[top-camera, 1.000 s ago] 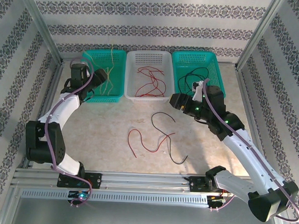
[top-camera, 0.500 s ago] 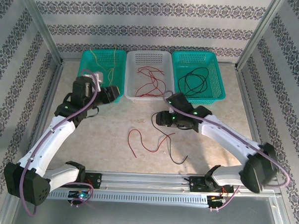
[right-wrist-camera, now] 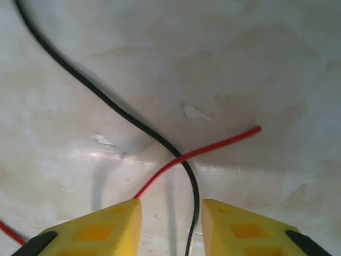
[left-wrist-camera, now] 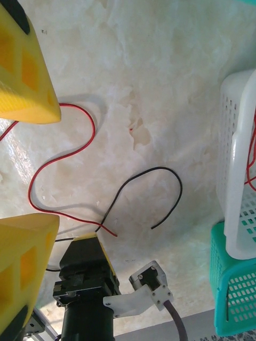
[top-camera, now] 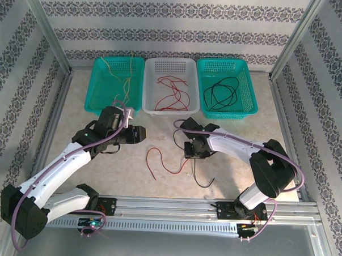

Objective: Untangle the cables

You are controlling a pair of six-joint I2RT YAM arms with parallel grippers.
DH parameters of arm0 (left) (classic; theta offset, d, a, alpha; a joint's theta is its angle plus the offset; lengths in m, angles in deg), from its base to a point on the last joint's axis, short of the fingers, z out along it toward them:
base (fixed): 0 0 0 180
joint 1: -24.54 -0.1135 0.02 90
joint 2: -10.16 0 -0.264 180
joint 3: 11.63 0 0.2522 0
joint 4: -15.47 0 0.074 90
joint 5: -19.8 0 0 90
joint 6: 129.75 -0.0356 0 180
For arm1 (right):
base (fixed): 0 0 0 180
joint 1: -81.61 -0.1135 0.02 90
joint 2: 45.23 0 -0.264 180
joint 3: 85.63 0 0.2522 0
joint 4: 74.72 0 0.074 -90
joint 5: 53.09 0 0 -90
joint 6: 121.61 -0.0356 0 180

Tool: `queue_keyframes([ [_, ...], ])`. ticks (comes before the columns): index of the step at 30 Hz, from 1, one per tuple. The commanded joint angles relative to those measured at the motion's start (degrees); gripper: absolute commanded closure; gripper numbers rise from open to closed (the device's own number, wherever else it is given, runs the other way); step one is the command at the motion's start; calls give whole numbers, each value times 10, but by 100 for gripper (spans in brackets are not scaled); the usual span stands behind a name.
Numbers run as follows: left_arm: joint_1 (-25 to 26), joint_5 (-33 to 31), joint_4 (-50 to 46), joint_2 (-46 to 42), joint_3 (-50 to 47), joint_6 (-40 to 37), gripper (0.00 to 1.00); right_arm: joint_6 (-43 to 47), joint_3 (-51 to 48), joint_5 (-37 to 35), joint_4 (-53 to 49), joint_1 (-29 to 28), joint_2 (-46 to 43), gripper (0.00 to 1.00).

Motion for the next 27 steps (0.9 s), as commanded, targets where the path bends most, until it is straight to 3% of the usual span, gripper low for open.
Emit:
queue_keyframes([
  [1,13,9,-2,9,21,-21,53,-17,-21,-8,-15,-5,9,68],
  [7,31,4,2,31,20,-30,53,-26,-40,7,-8,-5,26,75],
  [12,44,-10,-4,43,22,-35,53,-11,-31,15,-9,-10,11,99],
  [27,118,-80,-16,145,57,-74,55,59,102,-64,-103,-73,-261,100],
])
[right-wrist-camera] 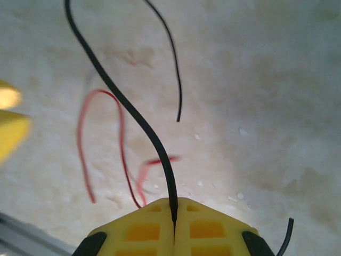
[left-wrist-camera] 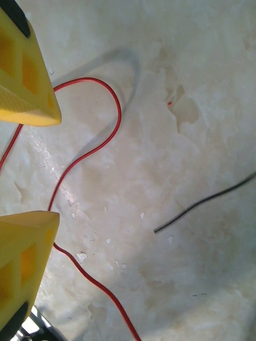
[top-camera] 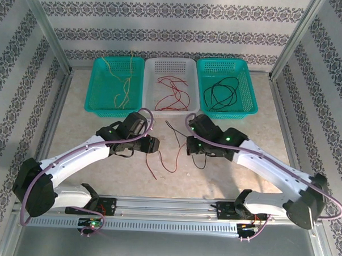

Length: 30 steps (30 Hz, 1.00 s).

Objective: Untangle the cables

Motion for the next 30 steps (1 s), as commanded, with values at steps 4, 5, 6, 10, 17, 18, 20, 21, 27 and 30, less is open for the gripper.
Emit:
queue_keyframes([
  [4,9,-35,-33,35,40,-27,57,28,84,-47,-72,-9,-49,100],
  [5,10,-36,-33,33,38,-28,57,33,98,-55,-78,-9,-52,100],
  [6,10,-36,-32,28,35,-26,57,38,111,-63,-82,-9,-55,100],
  [10,10,-37,-32,17,27,-21,57,56,147,-83,-86,-3,-60,100],
  [17,20,-17,-29,9,6,-17,57,65,182,-81,-71,5,-53,100],
  [18,22,-15,-29,9,3,-17,57,64,185,-81,-68,6,-52,100],
  [20,25,-15,-31,9,1,-17,57,61,186,-82,-57,9,-53,100],
  [21,27,-14,-28,6,0,-18,57,59,186,-81,-50,11,-54,100],
  [27,31,13,12,1,-17,-26,56,46,192,-72,-8,36,-56,100],
  [30,38,7,2,22,-15,-32,57,37,194,-59,13,55,-58,100],
])
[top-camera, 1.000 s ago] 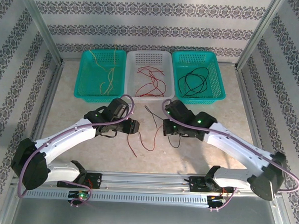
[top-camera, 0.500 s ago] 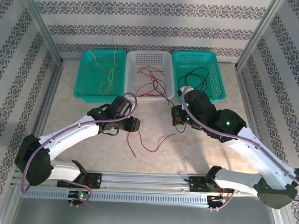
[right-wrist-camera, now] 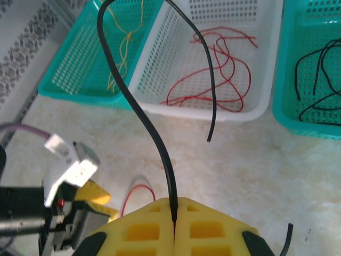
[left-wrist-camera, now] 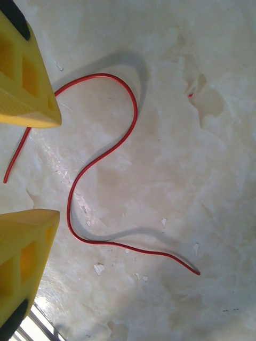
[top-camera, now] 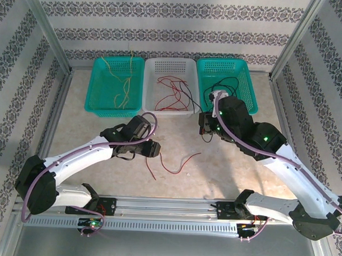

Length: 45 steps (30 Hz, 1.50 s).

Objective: Untangle the cables

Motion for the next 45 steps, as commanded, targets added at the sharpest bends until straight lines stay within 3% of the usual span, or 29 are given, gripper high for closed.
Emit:
queue_keyframes([
  [1,19,7,7,15,1,-21,57,-13,18,13,44,18,-4,100],
  [7,41,-11,-2,21,32,-31,57,-20,8,49,71,60,-6,100],
  [14,60,-27,14,9,61,-19,56,-31,30,119,84,158,19,100],
  [19,72,-35,13,9,75,-27,56,-31,87,156,75,235,64,100],
  [28,84,-19,43,35,55,-39,52,-18,176,189,56,326,178,100],
  [45,117,-4,18,146,119,-107,43,21,325,136,12,377,378,100],
])
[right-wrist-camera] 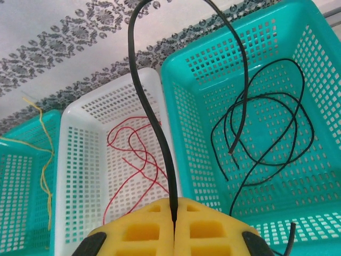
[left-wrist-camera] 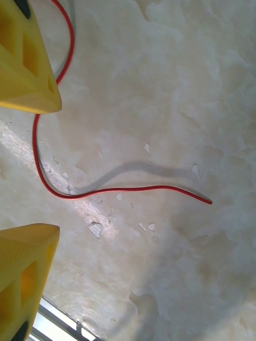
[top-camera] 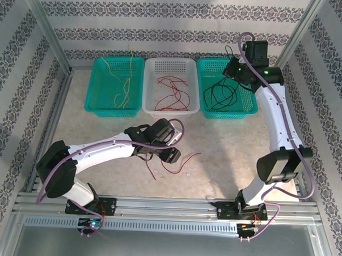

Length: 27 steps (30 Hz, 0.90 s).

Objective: Untangle the cables

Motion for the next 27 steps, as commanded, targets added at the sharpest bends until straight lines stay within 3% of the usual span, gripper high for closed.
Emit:
queue_keyframes([
  [1,16,8,-2,18,14,-16,43,22,52,-23,-18,12,50,100],
  [3,19,11,3,32,20,-12,43,25,92,-23,-35,18,87,96],
  [6,25,11,-3,63,45,-19,42,28,156,-27,-82,22,132,66],
  [8,31,8,-14,88,67,-26,42,29,153,-22,-83,21,119,50],
  [9,35,7,-19,102,78,-31,42,29,137,-19,-74,20,103,48],
  [13,47,10,-56,172,126,-57,44,25,36,-16,-31,16,6,47],
  [19,47,1,-153,278,204,-70,59,-3,-156,0,34,17,-142,48],
  [27,48,-10,-162,322,216,-36,71,-32,-269,30,56,17,-242,55],
])
